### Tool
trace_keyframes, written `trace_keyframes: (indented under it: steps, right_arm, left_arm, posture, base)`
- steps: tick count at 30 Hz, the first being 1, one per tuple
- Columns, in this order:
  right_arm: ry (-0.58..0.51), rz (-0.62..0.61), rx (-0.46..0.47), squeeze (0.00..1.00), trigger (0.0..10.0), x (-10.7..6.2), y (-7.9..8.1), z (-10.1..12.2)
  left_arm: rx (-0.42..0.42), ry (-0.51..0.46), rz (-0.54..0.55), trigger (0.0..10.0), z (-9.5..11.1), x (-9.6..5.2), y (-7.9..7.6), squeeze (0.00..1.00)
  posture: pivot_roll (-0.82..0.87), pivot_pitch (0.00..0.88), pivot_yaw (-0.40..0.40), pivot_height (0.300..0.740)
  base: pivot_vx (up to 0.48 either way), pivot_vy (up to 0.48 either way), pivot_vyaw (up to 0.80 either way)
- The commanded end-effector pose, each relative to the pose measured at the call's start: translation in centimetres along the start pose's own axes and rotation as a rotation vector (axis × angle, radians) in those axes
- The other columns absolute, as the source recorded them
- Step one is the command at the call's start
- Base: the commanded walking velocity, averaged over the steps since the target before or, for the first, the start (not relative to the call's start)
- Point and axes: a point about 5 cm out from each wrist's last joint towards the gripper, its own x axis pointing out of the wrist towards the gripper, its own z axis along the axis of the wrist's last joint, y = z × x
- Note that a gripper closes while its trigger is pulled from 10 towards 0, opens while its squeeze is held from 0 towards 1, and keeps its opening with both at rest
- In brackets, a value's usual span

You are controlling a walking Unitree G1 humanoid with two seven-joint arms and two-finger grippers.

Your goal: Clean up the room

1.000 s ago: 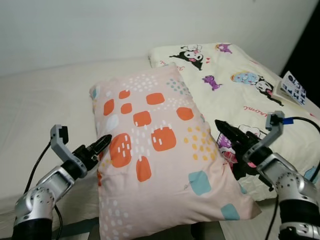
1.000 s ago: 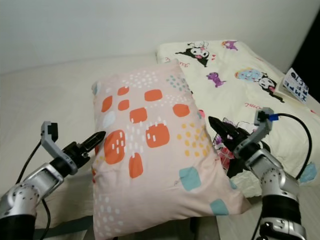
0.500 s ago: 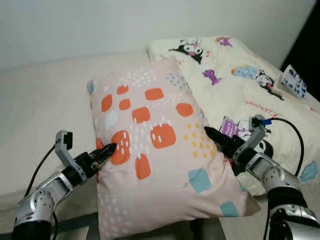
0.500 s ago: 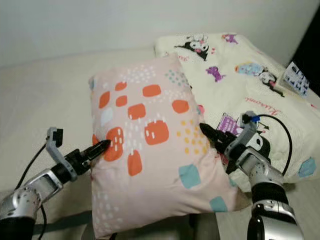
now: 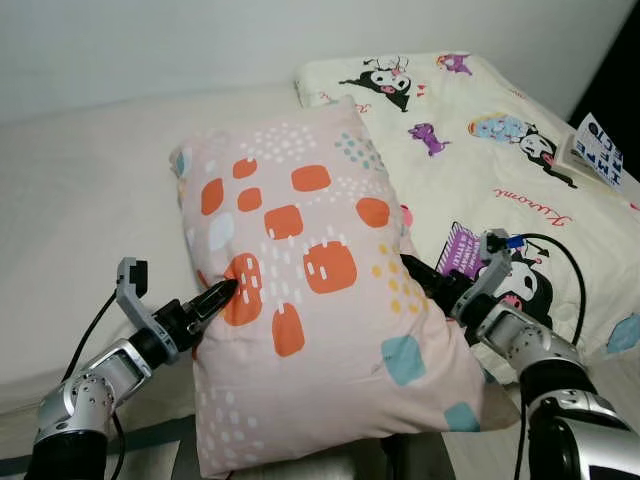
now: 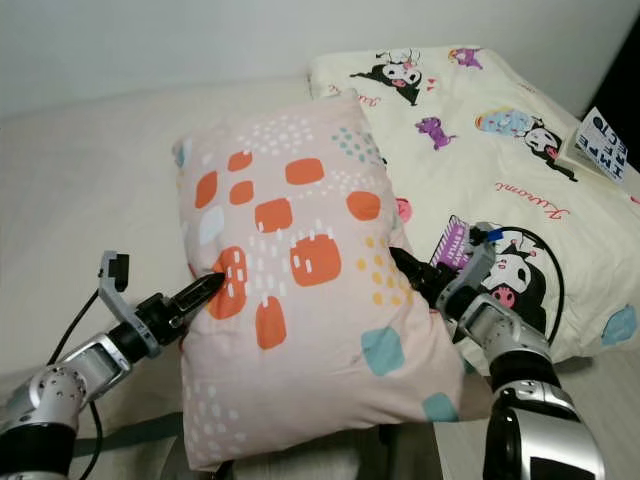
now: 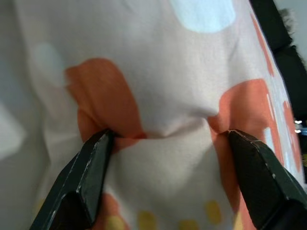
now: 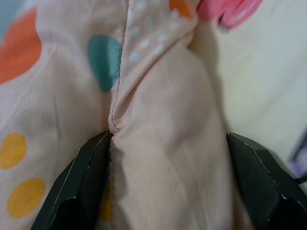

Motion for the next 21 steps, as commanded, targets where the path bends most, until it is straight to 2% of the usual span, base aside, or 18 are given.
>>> trace_keyframes:
  steps: [1,3,4,5,6,7,11,12,13,14,15,16,21]
  right_arm:
    - [0.074,0.001,0.025,0.00,10.0,0.2,-0.1,-1.9]
    - [0.081,0.009,0.031,0.00,10.0,0.5,0.1,-2.3]
    - [0.096,0.031,0.031,0.00,10.0,0.8,0.4,-2.7]
    - [0.096,0.031,0.031,0.00,10.0,0.8,0.4,-2.7]
    - [0.116,0.060,0.024,0.00,10.0,1.0,0.8,-3.2]
    - [0.137,0.110,0.028,0.00,10.0,1.3,1.3,-3.8]
    - [0.140,0.119,0.028,0.00,10.0,1.4,1.4,-3.9]
    - [0.138,0.129,0.034,0.00,3.8,1.4,1.4,-3.9]
    - [0.138,0.129,0.034,0.00,3.8,1.4,1.4,-3.9]
    - [0.138,0.133,0.034,0.00,0.0,1.4,1.5,-3.9]
    - [0.137,0.149,0.044,0.00,0.0,1.4,1.6,-3.9]
    - [0.137,0.159,0.045,0.00,0.0,1.4,1.6,-3.9]
    - [0.140,0.171,0.044,0.00,0.0,1.3,1.6,-4.0]
  left_arm:
    - [-0.035,0.055,-0.010,10.0,-1.5,0.0,0.1,1.00]
    - [-0.025,0.074,-0.013,10.0,-2.1,0.1,0.0,1.00]
    - [-0.016,0.089,-0.018,10.0,-2.7,0.4,-0.2,0.93]
    - [-0.016,0.089,-0.018,10.0,-2.7,0.4,-0.2,0.93]
    - [-0.003,0.101,-0.027,10.0,-3.2,0.6,-0.5,0.43]
    - [0.028,0.121,-0.052,10.0,-3.8,1.1,-1.2,0.00]
    - [0.042,0.130,-0.058,10.0,-3.9,1.3,-1.4,0.00]
    - [0.066,0.139,-0.061,6.3,-4.0,1.6,-1.6,0.00]
    - [0.066,0.139,-0.061,6.3,-4.0,1.6,-1.6,0.00]
    - [0.072,0.140,-0.061,2.4,-4.0,1.7,-1.7,0.00]
    - [0.079,0.135,-0.056,2.4,-4.0,1.9,-1.7,0.00]
    - [0.096,0.127,-0.048,0.0,-4.0,2.1,-1.7,0.00]
    - [0.120,0.113,-0.035,0.0,-3.8,2.4,-1.7,0.00]
  posture:
    - [0.06,0.321,0.016,0.539]
    - [0.06,0.323,0.015,0.539]
    - [0.06,0.321,0.014,0.539]
    - [0.06,0.321,0.014,0.539]
    - [0.06,0.319,0.014,0.539]
    - [0.06,0.315,0.014,0.539]
    - [0.06,0.315,0.014,0.539]
    - [0.06,0.308,0.015,0.539]
    - [0.06,0.308,0.015,0.539]
    - [0.06,0.308,0.015,0.539]
    - [0.06,0.294,0.017,0.539]
    - [0.06,0.292,0.018,0.539]
    - [0.05,0.286,0.018,0.539]
  base:
    - [0.000,0.000,0.00]
    - [0.000,0.000,0.00]
    - [0.000,0.000,0.00]
    - [0.000,0.000,0.00]
    - [0.000,0.000,0.00]
    - [0.000,0.000,0.00]
    - [0.000,0.000,0.00]
    - [0.000,0.000,0.00]
    - [0.000,0.000,0.00]
    - [0.000,0.000,0.00]
    - [0.000,0.000,0.00]
    - [0.000,0.000,0.00]
    - [0.000,0.000,0.00]
